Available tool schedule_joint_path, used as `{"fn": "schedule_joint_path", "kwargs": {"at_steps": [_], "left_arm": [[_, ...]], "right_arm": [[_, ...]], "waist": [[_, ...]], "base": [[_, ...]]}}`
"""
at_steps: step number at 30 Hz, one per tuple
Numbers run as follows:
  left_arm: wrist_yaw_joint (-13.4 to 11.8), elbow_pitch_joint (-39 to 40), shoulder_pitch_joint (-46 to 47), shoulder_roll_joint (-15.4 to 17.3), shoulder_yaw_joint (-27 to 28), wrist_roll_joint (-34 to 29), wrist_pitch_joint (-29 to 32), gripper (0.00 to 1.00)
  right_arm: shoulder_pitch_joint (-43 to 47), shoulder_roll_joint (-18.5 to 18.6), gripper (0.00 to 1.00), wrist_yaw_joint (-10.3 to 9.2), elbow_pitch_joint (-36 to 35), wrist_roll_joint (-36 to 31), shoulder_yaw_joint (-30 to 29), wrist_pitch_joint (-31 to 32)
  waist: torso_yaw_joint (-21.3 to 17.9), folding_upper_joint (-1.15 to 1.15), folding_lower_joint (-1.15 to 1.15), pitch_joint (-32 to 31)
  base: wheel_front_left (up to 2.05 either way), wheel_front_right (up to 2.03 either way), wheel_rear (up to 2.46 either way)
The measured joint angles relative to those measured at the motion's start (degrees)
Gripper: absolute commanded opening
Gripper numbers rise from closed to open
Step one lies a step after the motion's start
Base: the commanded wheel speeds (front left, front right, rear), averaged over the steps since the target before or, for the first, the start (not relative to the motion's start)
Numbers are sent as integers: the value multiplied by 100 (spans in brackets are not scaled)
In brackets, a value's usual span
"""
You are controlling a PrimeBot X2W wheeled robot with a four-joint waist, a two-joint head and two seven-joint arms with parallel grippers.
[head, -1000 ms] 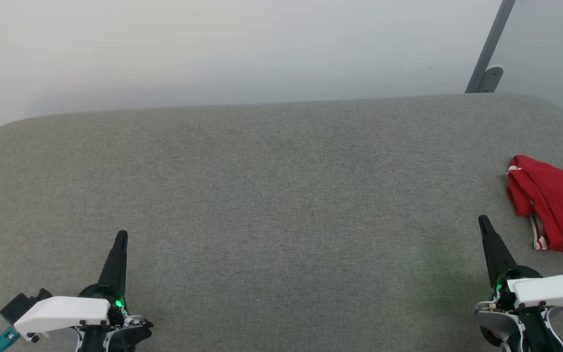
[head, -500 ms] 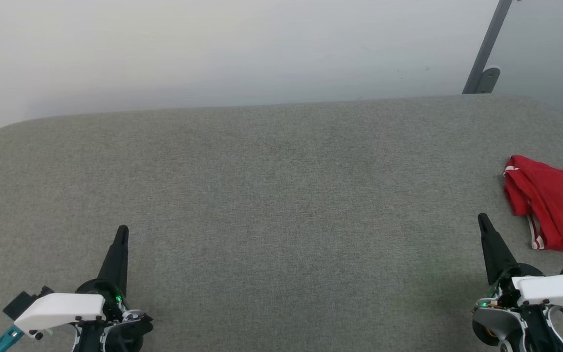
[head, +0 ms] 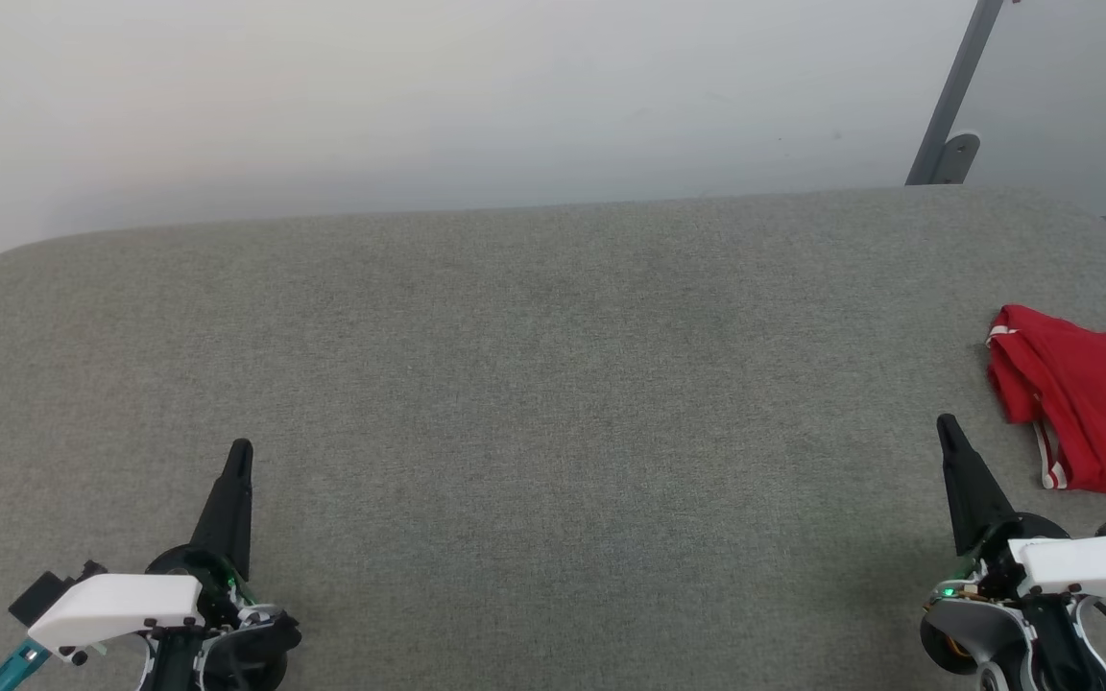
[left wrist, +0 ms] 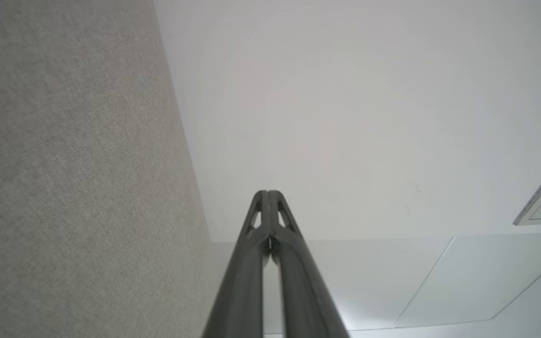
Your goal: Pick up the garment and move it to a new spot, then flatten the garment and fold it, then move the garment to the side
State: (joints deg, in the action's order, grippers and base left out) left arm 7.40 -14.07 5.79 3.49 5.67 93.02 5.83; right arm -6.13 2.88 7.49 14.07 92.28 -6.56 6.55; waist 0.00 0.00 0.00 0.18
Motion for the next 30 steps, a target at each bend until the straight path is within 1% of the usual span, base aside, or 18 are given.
{"fn": "schedule_joint_path", "kwargs": {"at_steps": [30], "left_arm": [[0,-1,7,-19,26,-11,25,0]], "right_arm": [[-1,0,0,0,0,1,3,0]], "waist": [[0,0,0,0]], "base": [[0,0,0]]}}
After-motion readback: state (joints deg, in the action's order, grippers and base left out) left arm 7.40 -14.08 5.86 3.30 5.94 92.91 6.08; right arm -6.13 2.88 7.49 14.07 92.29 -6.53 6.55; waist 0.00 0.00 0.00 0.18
